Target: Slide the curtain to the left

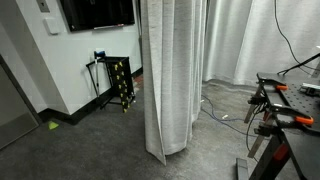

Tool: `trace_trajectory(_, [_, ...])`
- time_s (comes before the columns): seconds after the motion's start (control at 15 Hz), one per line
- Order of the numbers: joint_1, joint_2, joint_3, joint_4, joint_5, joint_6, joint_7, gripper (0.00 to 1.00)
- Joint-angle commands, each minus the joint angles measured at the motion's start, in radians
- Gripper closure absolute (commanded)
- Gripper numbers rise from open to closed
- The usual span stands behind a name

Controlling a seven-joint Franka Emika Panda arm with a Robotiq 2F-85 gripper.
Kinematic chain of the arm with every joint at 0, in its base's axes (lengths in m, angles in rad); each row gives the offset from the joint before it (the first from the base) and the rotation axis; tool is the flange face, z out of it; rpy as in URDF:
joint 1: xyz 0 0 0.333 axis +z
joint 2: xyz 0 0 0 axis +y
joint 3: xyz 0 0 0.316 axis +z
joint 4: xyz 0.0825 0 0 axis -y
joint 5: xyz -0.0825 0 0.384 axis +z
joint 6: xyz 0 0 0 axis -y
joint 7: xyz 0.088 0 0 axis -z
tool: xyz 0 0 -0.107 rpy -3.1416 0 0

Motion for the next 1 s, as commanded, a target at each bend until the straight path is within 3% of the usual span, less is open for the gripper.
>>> trace_trajectory(0.0, [0.000, 0.007, -0.004, 0.000, -0.018, 0.033, 0.023, 0.00])
trace_trajectory(0.53, [-0.095, 0.135, -0.012, 0.077, -0.159, 0.237, 0.183, 0.00])
trace_trajectory(0.93, [-0.133, 0.255, -0.032, 0.181, -0.302, 0.295, 0.377, 0.00])
